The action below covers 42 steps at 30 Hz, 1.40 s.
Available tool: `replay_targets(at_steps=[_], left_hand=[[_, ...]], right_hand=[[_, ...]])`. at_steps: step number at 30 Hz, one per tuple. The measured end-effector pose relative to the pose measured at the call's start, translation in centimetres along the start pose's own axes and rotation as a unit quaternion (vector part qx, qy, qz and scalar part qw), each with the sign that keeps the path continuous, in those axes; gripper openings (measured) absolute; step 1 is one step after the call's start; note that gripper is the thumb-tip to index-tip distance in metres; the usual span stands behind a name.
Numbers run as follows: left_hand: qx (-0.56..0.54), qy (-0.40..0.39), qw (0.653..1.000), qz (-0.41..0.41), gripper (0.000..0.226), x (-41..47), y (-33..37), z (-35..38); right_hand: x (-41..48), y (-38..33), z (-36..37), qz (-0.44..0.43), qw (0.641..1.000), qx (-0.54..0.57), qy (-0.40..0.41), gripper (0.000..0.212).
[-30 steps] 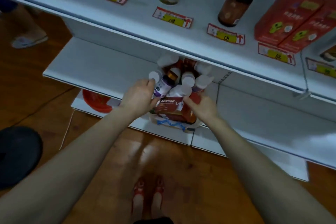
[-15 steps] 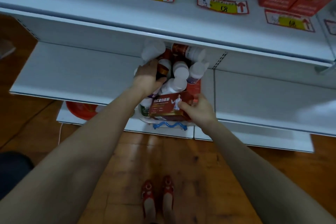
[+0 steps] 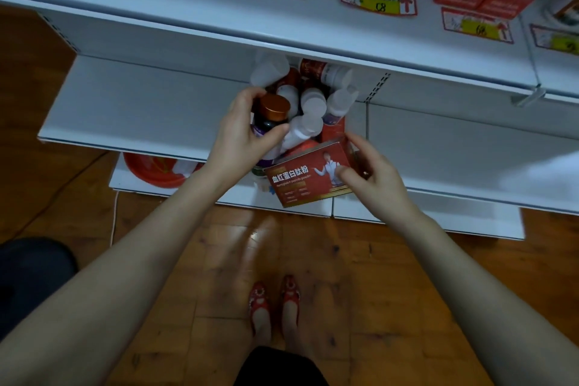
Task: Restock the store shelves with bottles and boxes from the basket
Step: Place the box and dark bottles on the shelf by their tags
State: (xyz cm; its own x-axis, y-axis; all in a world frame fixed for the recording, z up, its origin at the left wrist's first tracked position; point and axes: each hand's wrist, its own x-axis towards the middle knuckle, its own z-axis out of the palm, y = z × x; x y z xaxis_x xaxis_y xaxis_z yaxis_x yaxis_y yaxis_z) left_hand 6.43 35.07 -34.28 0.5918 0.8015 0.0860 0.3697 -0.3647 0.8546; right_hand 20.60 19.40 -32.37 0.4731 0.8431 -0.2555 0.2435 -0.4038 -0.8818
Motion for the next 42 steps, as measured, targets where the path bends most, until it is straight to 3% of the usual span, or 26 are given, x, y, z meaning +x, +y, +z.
replay_targets(at_steps=[11,19,28,35,42], left_hand=[[-0.061,0.069,0.994,0.056,0.044,-3.2,11.8,-3.6],[-0.066,0.021,0.987,0.142,0.042,-3.5,22.1,-0.3],[-0.095,-0.022,0.966,0.24,0.044,-5.4,35.6,11.8],[-0.171,-0.115,0.964,0.171,0.043,-6.6,45.2,23.0],[-0.163,-0.173,0.96,0.15,0.034,-5.8,51.4,32.3]], right_hand=[[-8.6,-5.9,-5.8,-0.073,0.996,0.009,0.042,0.041],[-15.3,-6.8,-14.3,-0.081,0.987,0.04,0.131,0.032],[-24.6,-1.5,-29.4,-0.086,0.968,0.005,0.236,0.031],[-31.8,3.2,-41.2,-0.048,0.953,-0.006,0.3,0.053],[-34.6,8.3,-49.9,-0.017,0.932,0.047,0.36,0.043]])
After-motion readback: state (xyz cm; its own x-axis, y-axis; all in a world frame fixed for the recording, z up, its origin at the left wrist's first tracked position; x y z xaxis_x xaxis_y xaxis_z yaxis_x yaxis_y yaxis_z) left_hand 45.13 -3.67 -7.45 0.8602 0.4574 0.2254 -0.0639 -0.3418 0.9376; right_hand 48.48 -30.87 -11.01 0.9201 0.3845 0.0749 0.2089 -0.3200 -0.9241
